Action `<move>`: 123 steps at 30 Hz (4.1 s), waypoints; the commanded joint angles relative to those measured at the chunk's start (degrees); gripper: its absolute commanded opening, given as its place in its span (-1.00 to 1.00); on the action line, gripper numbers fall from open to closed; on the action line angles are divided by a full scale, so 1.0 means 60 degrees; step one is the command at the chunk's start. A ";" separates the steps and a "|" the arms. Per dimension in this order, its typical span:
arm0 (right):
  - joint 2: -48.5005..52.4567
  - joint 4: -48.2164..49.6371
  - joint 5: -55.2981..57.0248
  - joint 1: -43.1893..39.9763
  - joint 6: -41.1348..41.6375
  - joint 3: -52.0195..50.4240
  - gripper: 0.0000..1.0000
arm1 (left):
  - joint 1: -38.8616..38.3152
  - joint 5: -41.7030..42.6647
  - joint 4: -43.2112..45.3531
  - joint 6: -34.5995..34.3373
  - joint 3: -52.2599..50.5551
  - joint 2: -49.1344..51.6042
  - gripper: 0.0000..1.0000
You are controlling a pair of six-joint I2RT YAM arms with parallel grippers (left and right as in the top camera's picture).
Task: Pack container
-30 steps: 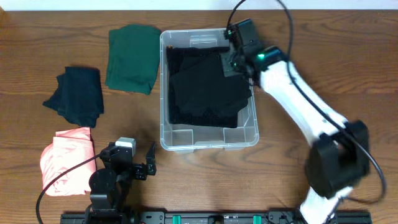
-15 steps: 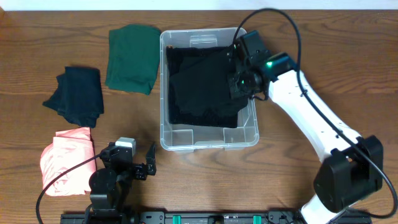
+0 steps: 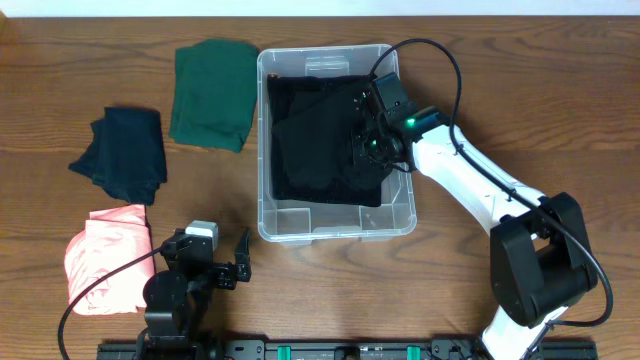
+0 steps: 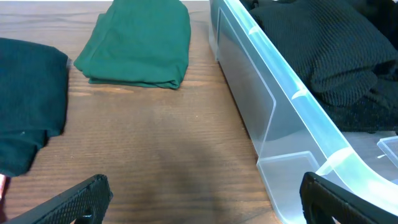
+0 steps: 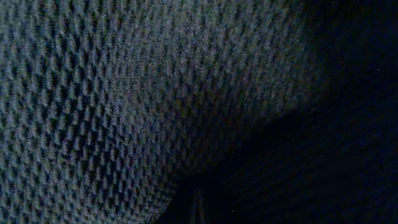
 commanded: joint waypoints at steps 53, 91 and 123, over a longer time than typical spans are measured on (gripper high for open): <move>-0.5417 -0.1293 -0.1446 -0.6339 0.1683 0.1647 0.98 | -0.0011 -0.1224 0.0973 -0.1705 0.1807 0.1115 0.96; -0.5417 -0.1282 -0.1446 -0.6339 0.1679 0.1647 0.99 | 0.1443 -0.4878 -0.8007 -0.3814 0.9963 1.1887 0.96; -0.5417 -0.1282 -0.1446 -0.6339 0.1679 0.1647 0.98 | 0.1508 -0.1198 -0.2499 -0.1836 0.9963 1.3621 0.54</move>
